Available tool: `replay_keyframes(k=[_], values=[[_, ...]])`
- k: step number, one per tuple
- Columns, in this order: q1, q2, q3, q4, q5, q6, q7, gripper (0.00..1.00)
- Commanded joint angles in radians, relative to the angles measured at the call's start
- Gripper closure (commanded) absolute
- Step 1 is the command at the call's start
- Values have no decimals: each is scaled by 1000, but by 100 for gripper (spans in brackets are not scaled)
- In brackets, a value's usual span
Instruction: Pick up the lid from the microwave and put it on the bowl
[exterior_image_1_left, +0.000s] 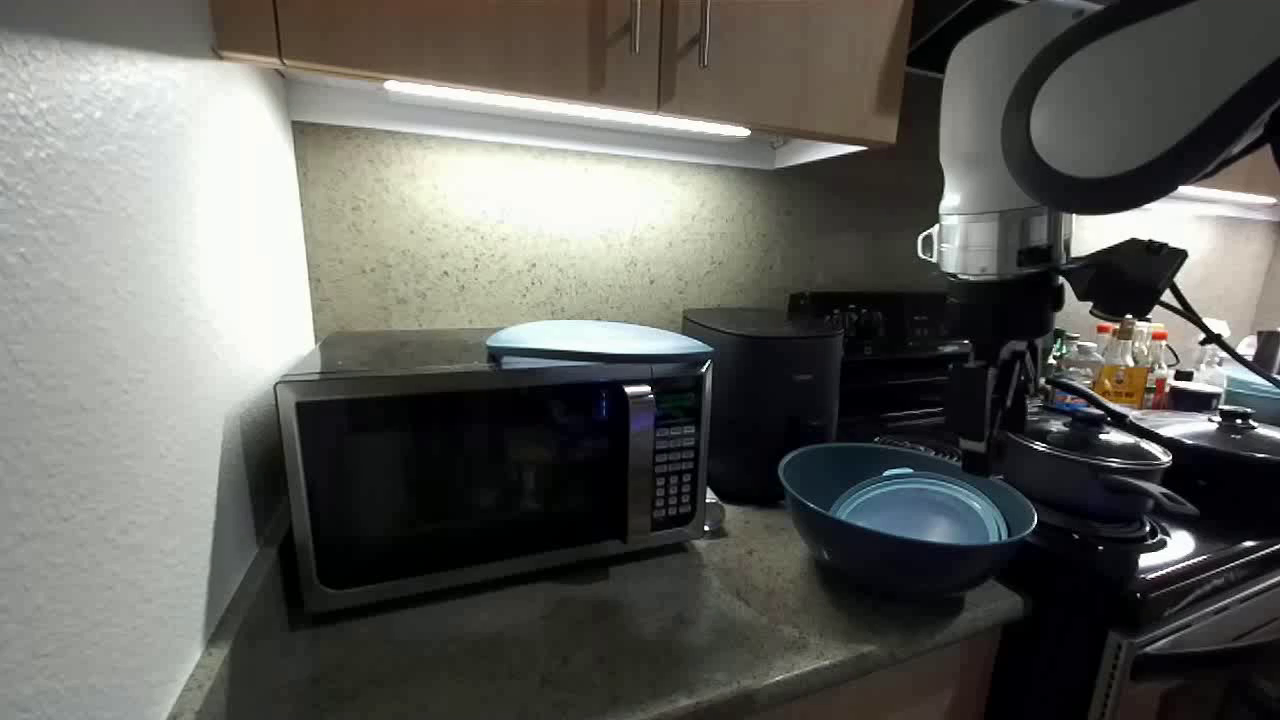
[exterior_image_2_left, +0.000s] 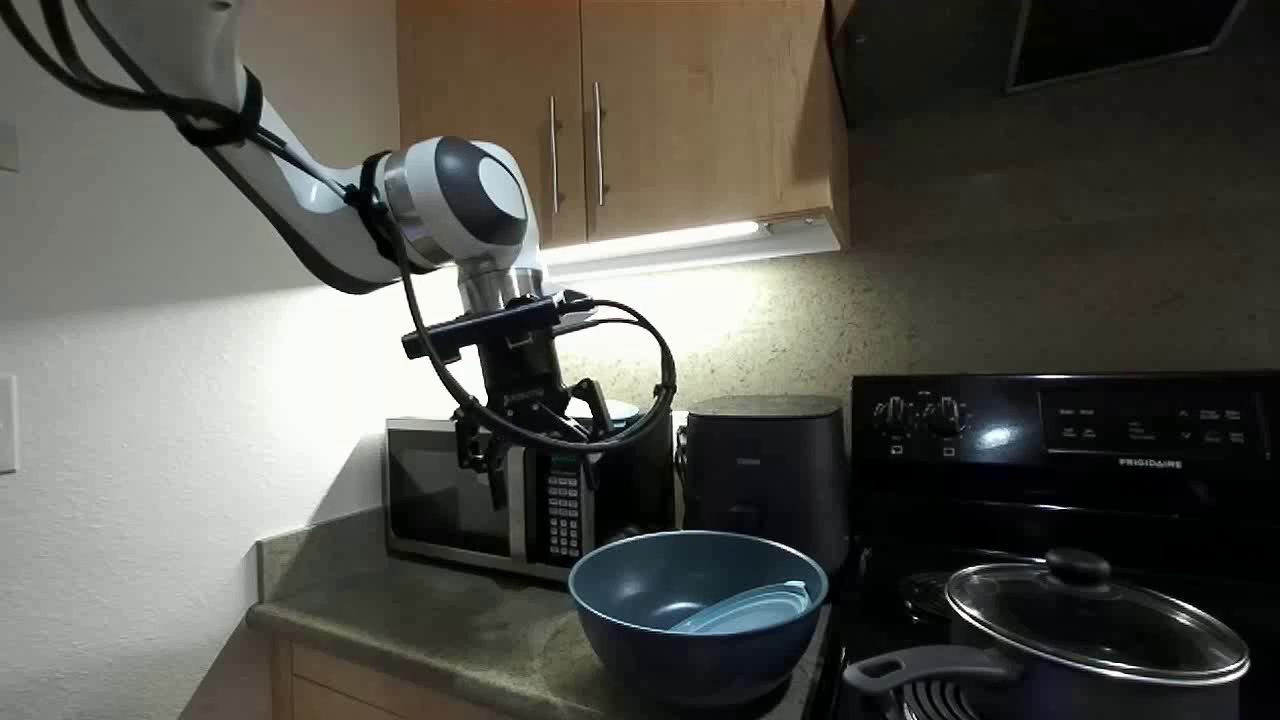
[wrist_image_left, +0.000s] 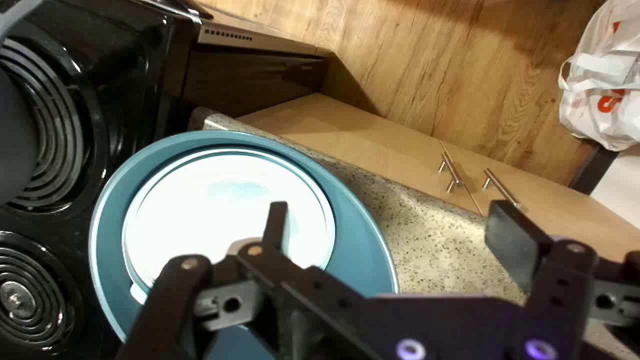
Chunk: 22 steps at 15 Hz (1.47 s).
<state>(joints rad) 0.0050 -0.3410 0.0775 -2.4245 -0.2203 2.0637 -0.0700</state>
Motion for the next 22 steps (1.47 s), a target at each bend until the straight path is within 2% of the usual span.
replay_keyframes(k=[1, 5, 7, 13, 15, 16, 18, 20, 22], values=[[12, 1, -11, 2, -4, -3, 3, 0], [17, 3, -11, 10, 3, 5, -3, 0], [34, 11, -23, 29, 65, 56, -20, 0], [84, 74, -60, 144, 356, 237, 2, 0], [60, 84, -49, 135, 358, 360, 53, 0], [66, 59, -48, 133, 335, 276, 17, 0], [61, 77, -51, 137, 336, 332, 38, 0], [61, 82, -51, 137, 336, 338, 42, 0], [119, 125, -90, 184, 539, 299, -40, 0]])
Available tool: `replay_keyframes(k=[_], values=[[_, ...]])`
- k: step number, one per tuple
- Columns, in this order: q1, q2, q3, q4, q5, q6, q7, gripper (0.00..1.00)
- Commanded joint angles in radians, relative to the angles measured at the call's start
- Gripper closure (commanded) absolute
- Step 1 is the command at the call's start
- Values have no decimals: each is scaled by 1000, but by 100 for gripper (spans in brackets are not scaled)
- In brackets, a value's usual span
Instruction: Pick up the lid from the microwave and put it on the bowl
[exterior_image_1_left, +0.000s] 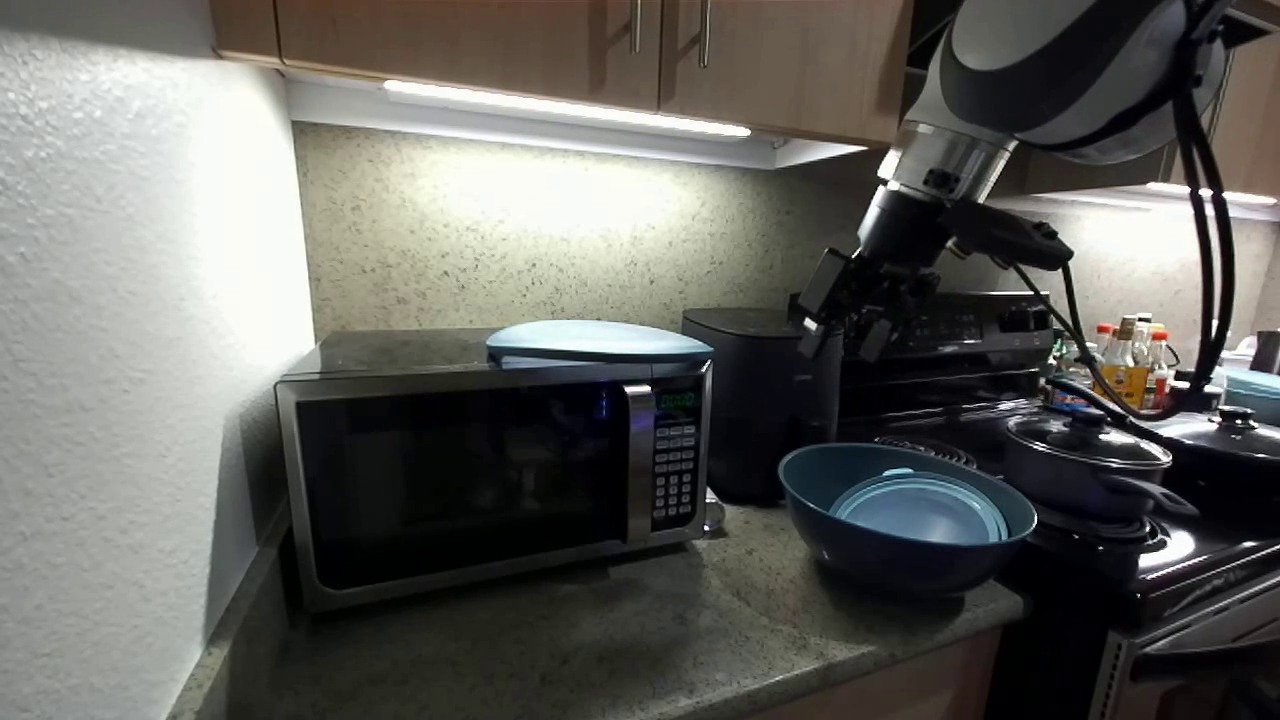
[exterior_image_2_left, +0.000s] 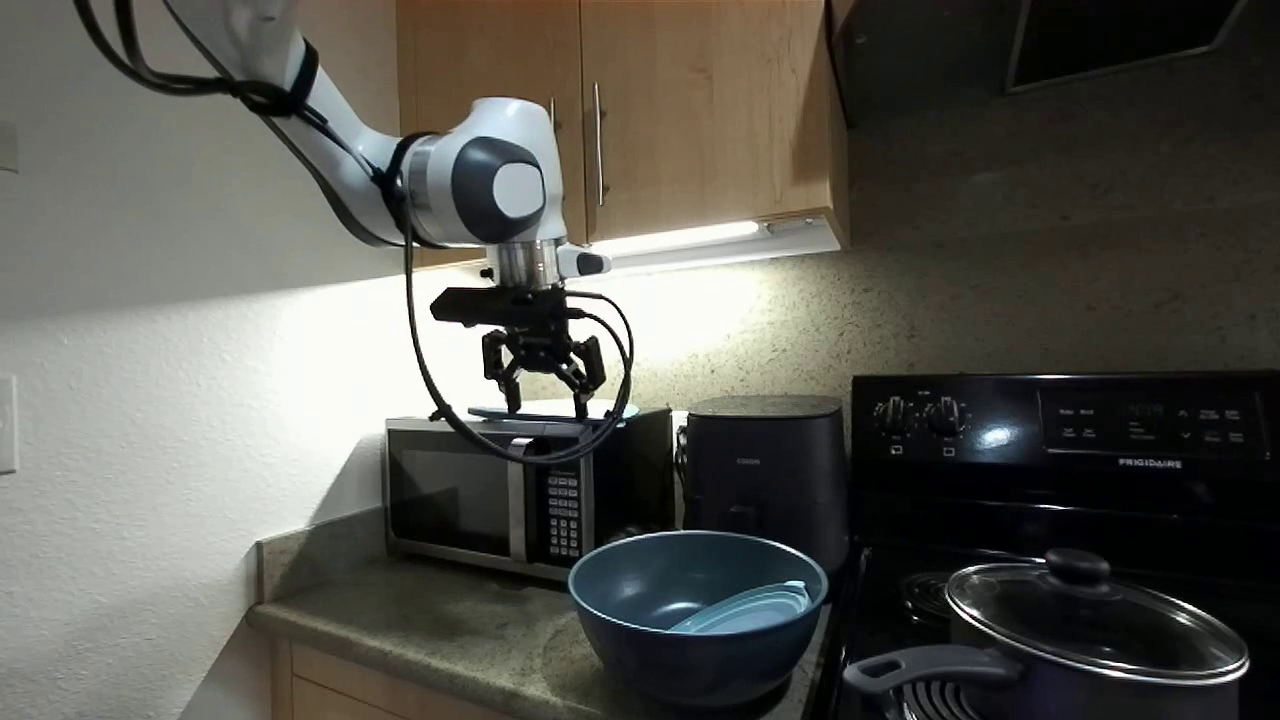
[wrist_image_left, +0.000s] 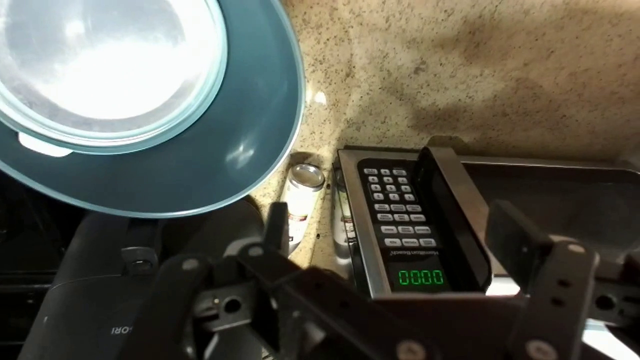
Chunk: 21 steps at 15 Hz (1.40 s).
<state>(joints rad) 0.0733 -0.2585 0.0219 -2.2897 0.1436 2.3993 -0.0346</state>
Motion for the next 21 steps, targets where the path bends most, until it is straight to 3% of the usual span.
replay_keyframes(k=[1, 5, 7, 8, 12, 17, 19, 21], values=[[57, 67, -35, 69, 236, -34, -64, 0], [62, 194, -24, 175, 453, -27, -5, 0], [40, 243, 6, 193, 384, 44, 98, 0], [39, 190, 1, 157, 403, 5, 28, 0], [34, 252, 12, 194, 398, 32, 66, 0], [34, 317, 26, 270, 671, -19, 62, 0], [33, 349, 34, 297, 766, 32, 82, 0], [40, 386, 44, 313, 829, 172, 83, 0]])
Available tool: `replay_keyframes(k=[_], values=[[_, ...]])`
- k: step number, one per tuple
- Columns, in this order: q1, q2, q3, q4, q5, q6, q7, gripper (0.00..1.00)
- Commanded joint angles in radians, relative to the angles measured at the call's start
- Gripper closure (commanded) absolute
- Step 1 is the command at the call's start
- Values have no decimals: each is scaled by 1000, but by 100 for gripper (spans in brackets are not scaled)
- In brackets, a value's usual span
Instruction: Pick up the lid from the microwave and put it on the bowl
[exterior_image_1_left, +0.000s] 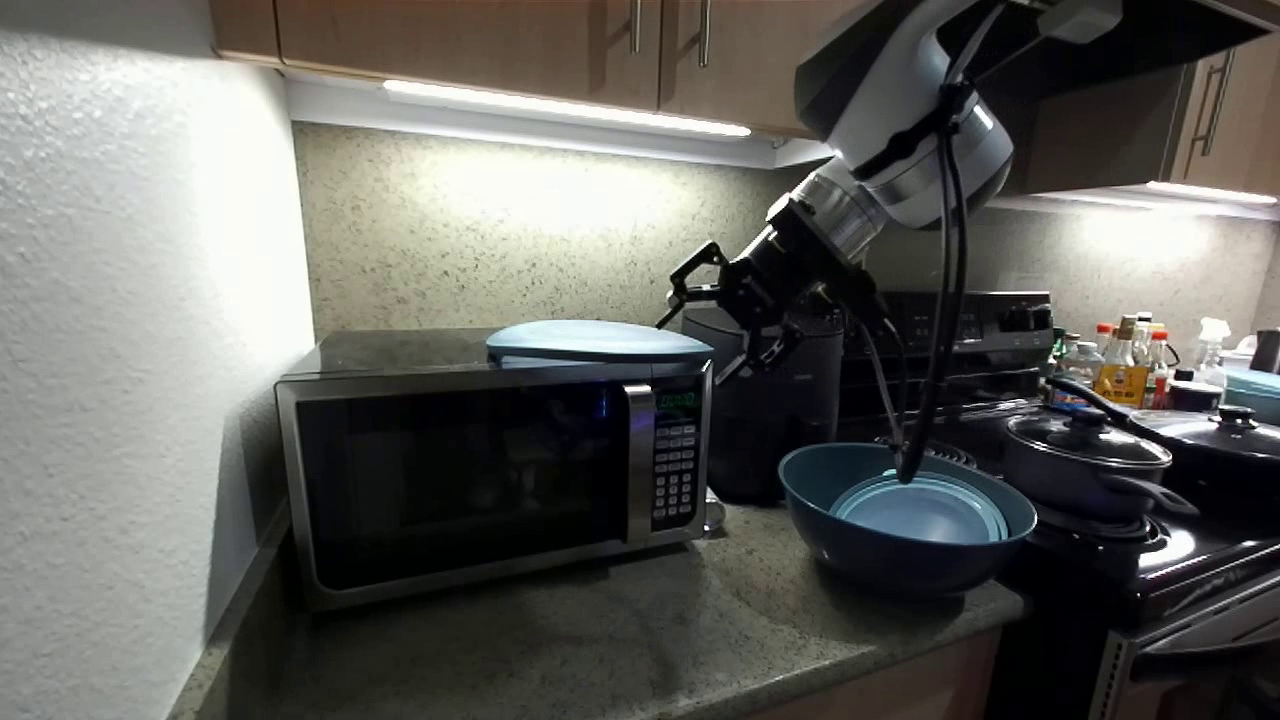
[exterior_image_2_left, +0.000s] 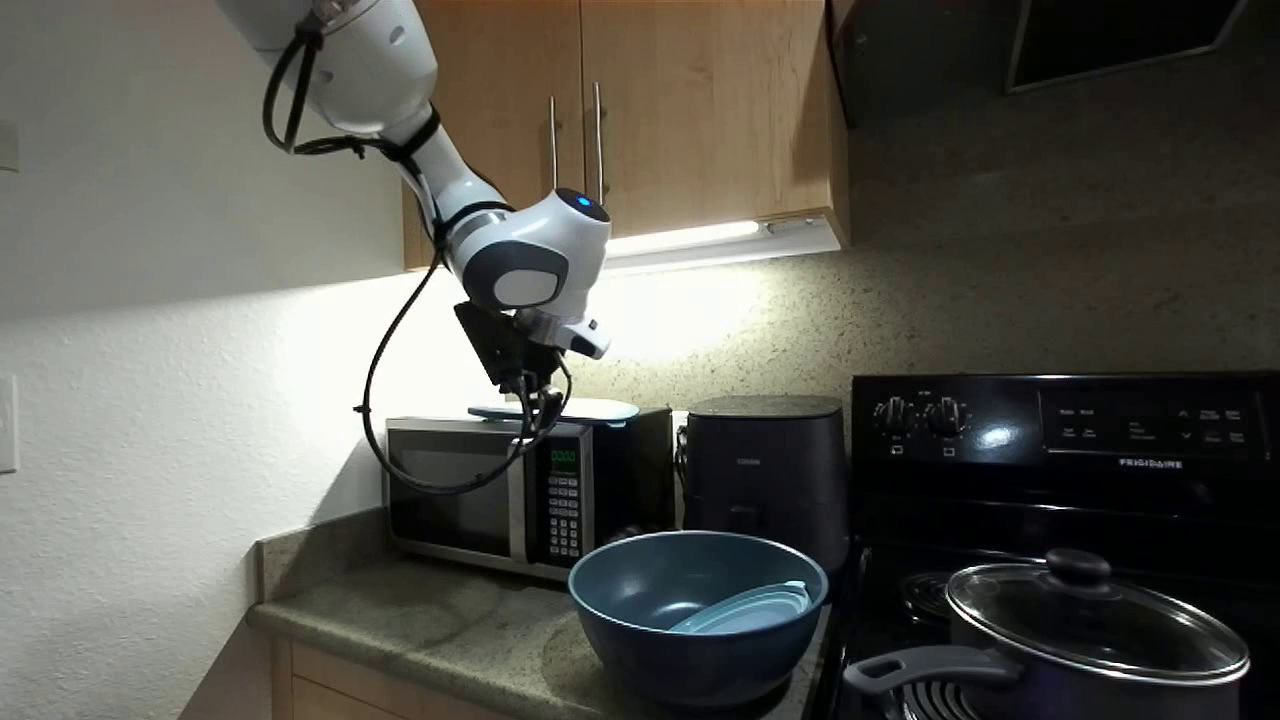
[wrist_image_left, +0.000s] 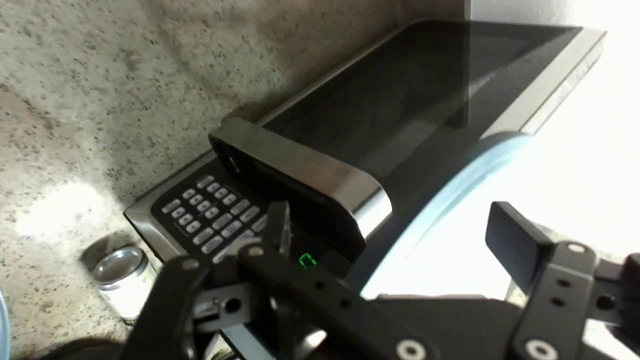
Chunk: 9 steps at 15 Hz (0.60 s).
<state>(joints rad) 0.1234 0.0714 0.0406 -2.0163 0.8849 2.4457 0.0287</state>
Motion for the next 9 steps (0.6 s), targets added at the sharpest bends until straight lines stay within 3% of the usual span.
replay_keyframes(k=[1, 6, 7, 9], values=[[-17, 17, 21, 12, 28, 48, 4, 0], [-26, 40, 23, 31, 51, 27, -17, 0], [-31, 46, 22, 41, 63, 6, -22, 25], [-41, 54, 18, 55, 75, -40, -23, 32]])
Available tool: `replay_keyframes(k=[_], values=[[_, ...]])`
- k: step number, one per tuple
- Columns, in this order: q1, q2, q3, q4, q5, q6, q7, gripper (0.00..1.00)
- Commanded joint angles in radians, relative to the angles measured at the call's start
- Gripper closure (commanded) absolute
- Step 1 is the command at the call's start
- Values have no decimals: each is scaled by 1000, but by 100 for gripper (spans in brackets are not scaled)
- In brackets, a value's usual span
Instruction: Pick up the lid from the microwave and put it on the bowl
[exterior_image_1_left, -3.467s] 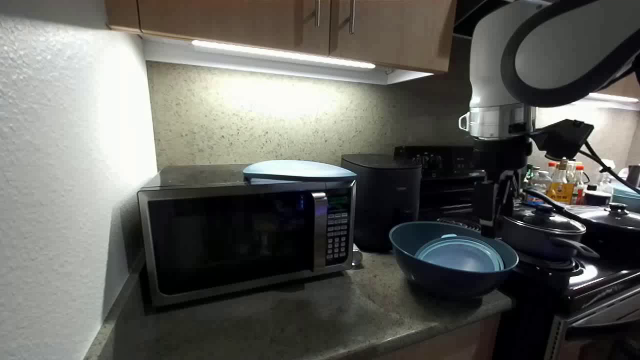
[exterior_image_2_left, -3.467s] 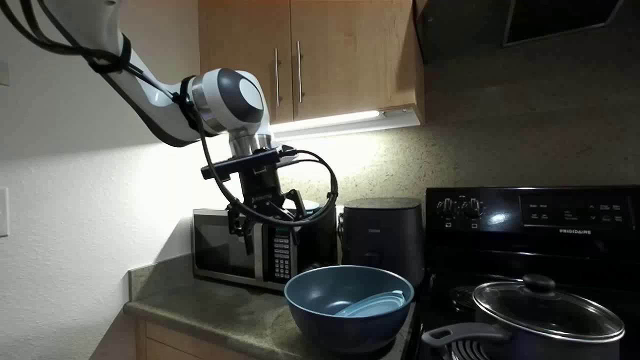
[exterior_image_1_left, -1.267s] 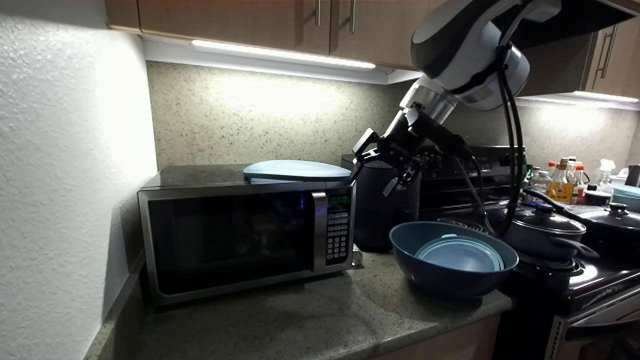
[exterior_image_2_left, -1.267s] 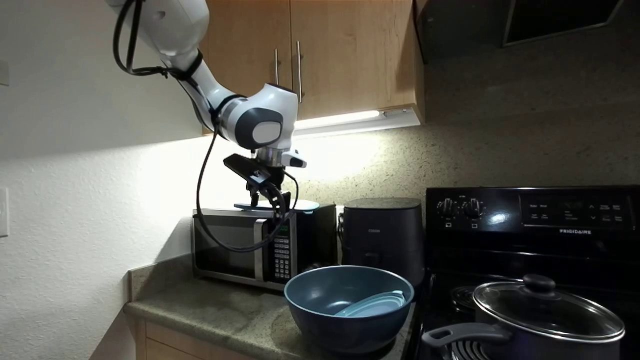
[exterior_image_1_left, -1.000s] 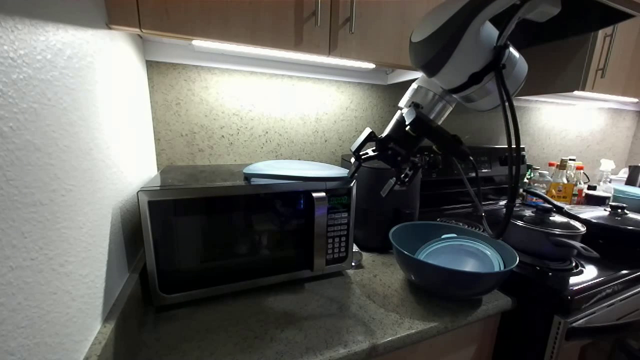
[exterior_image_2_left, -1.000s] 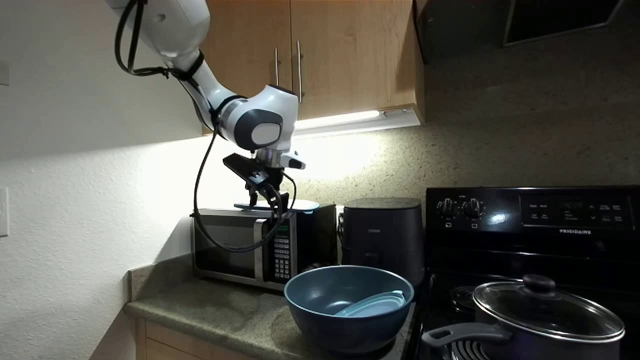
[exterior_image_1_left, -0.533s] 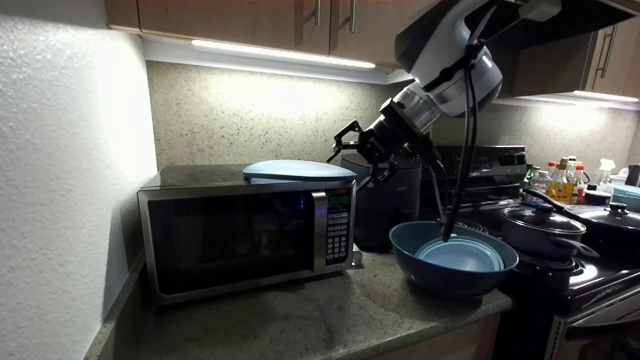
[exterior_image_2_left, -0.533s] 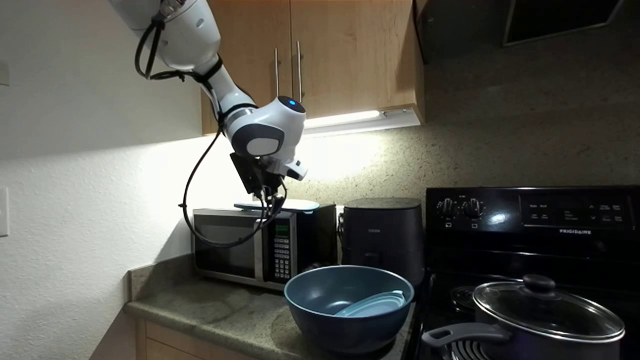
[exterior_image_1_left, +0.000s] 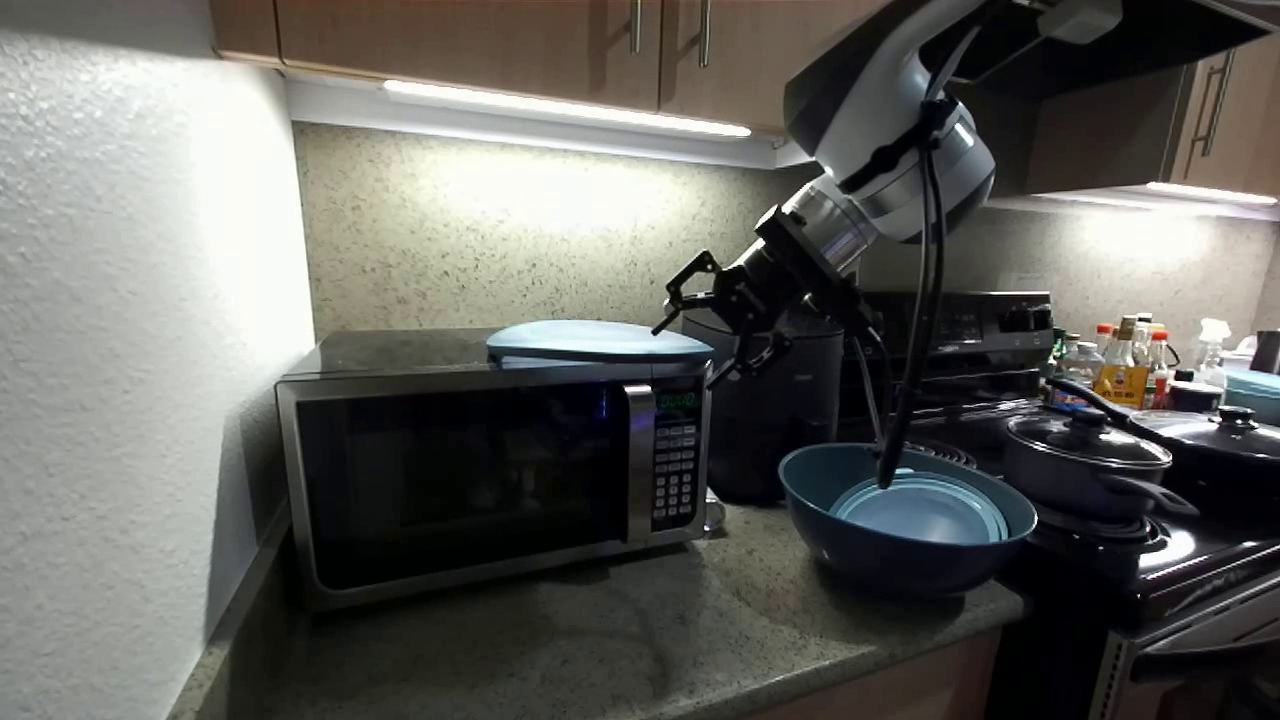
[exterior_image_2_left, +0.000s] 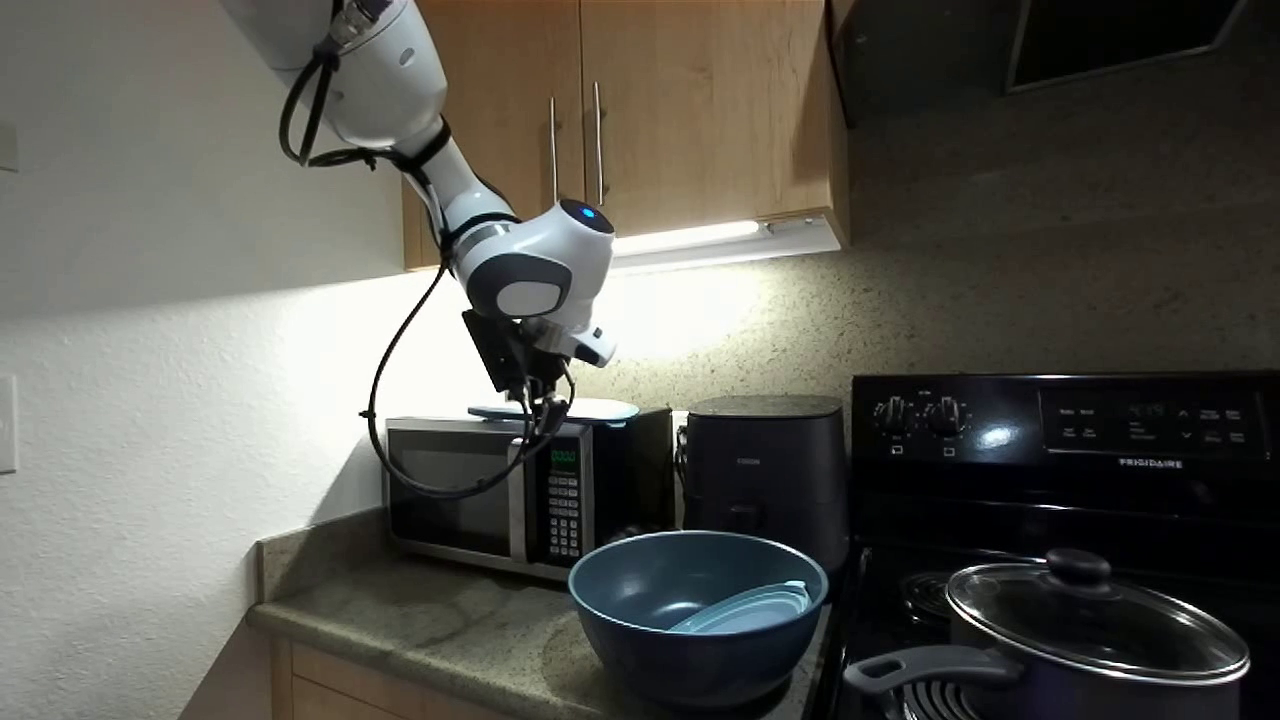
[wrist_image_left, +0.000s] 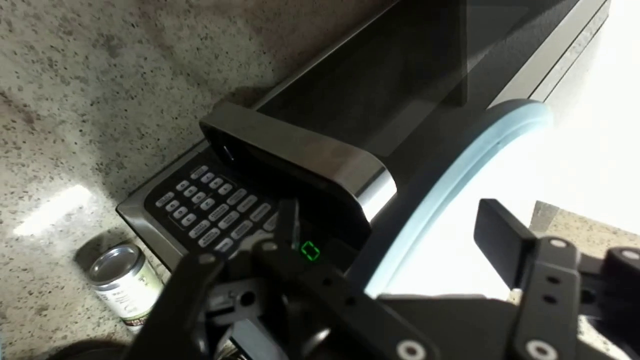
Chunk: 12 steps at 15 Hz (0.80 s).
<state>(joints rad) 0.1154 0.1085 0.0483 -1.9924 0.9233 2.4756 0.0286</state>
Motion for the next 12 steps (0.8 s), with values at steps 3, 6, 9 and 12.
replay_keyframes(k=[3, 6, 9, 12], values=[[-49, 21, 6, 47, 50, -117, -26, 53], [-65, 25, 3, 60, 64, -149, -32, 73], [-78, 28, 0, 72, 88, -171, -33, 91], [-81, 23, -5, 72, 89, -164, -11, 99]])
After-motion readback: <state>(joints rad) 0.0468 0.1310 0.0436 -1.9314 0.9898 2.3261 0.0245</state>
